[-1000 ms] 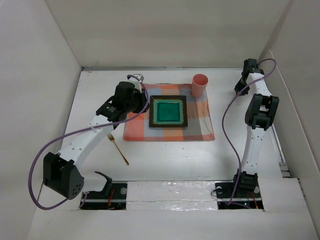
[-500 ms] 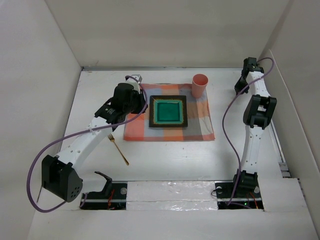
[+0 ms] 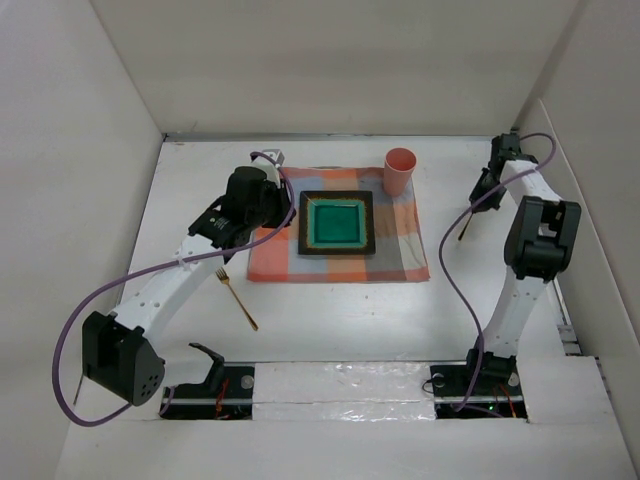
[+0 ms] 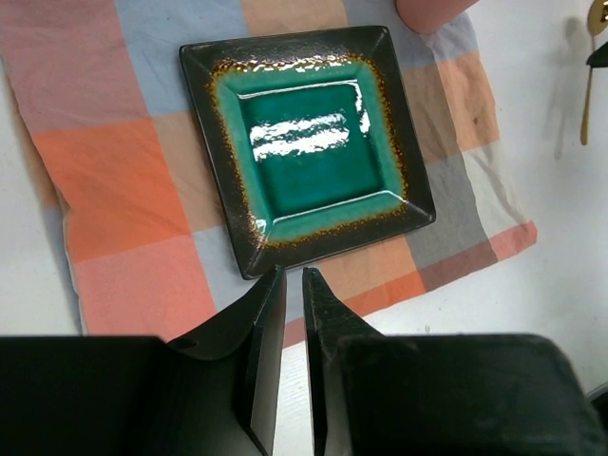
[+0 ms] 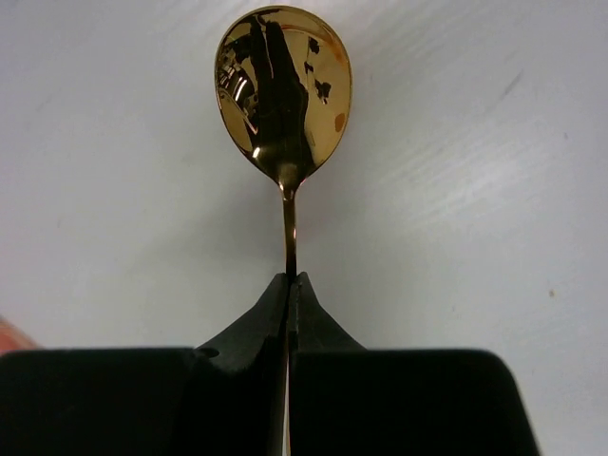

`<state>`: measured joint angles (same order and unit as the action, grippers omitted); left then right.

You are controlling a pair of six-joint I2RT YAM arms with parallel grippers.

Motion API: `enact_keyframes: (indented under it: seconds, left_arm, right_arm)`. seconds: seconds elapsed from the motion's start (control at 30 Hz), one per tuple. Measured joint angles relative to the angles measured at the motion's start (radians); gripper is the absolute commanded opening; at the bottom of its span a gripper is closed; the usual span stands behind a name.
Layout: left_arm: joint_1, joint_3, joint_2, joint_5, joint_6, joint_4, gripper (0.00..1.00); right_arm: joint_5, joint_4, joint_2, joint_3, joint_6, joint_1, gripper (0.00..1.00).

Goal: Set the dinner table for one person

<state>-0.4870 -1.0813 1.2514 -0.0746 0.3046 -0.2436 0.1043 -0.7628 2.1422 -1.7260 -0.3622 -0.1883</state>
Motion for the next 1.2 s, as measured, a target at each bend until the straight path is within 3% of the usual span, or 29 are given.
enact_keyframes:
  seconds: [0.2, 0.4, 0.7, 1.2]
  left_arm:
    - [0.0, -0.013, 0.009, -0.037, 0.02, 0.0, 0.12]
    - [0.0, -0.052, 0.039, -0.056, 0.049, 0.002, 0.33]
    - [0.026, -0.05, 0.049, -0.076, 0.124, 0.02, 0.35]
    - [0.042, 0.08, -0.011, -0.05, 0.147, 0.016, 0.34]
  right_arm:
    - [-0.06, 0.085, -0.303, 0.211, 0.032, 0.019, 0.0]
    - [-0.141, 0.117, -0.502, 0.317, 0.038, 0.137, 0.0]
    - [-0.217, 0.1, -0.381, 0.315, 0.079, 0.441, 0.0]
    - [-0.188, 0.106, -0.197, 0.285, 0.044, 0.482, 0.0]
